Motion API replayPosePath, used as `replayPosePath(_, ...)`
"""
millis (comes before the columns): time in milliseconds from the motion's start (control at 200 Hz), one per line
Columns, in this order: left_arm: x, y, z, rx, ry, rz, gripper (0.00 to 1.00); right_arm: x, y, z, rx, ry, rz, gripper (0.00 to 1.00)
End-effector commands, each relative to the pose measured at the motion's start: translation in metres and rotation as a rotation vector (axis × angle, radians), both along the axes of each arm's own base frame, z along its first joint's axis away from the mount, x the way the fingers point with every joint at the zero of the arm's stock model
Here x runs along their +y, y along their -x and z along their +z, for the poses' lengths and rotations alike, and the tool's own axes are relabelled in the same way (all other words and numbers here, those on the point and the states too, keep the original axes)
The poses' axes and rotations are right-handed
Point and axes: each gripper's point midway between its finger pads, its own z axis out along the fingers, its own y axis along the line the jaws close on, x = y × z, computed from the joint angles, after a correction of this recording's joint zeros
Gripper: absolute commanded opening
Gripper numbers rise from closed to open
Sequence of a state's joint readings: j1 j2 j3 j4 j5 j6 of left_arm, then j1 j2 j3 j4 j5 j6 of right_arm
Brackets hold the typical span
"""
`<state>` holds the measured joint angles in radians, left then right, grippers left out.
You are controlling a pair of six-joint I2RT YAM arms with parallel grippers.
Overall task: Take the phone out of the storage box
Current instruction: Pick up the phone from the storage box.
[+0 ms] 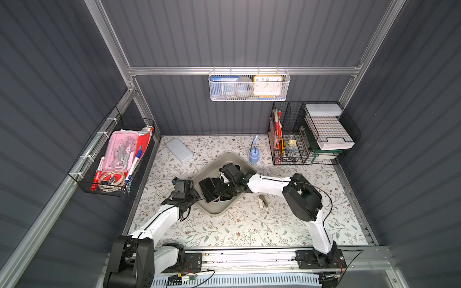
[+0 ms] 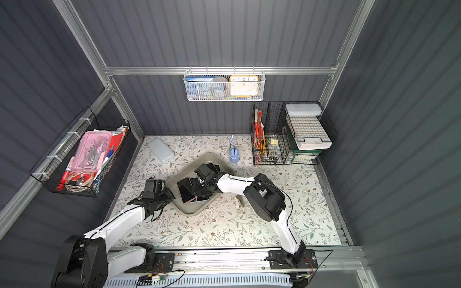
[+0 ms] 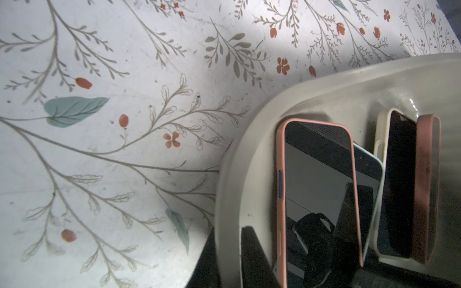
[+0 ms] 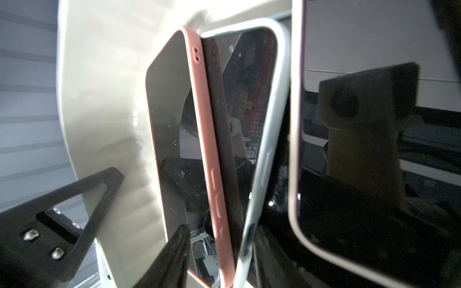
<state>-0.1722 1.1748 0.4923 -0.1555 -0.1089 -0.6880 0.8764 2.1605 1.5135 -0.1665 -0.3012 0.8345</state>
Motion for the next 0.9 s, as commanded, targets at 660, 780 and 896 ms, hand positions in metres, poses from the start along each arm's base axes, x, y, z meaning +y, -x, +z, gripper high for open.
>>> replayPosePath(660, -0.008, 0.009, -0.010, 0.031, -0.012, -0.090, 0.16, 0.003, -0.035, -0.041, 0.025, -0.001, -0.214, 0.37)
replayPosePath(780, -0.008, 0.009, -0.010, 0.032, -0.012, -0.090, 0.16, 0.010, -0.037, -0.040, 0.019, -0.034, -0.201, 0.36)
replayPosePath(896, -0.008, 0.009, -0.009, 0.028, -0.011, -0.088, 0.16, 0.015, -0.037, -0.040, 0.015, -0.058, -0.183, 0.32)
